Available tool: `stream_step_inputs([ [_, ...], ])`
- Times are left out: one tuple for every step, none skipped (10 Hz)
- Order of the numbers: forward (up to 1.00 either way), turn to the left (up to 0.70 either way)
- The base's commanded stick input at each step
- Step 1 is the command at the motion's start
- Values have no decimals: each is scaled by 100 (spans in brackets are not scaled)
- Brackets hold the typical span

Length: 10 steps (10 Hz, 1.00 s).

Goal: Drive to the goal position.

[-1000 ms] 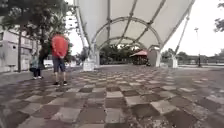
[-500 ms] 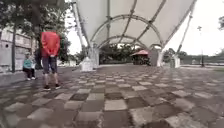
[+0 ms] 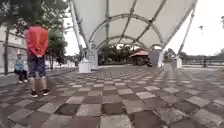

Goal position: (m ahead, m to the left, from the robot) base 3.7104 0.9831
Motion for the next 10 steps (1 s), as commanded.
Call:
stream_step_inputs([
  [100,0],
  [100,0],
  [100,0],
  [100,0],
  [100,0],
  [100,0],
  [100,0],
  [100,0],
  [100,0],
  [100,0],
])
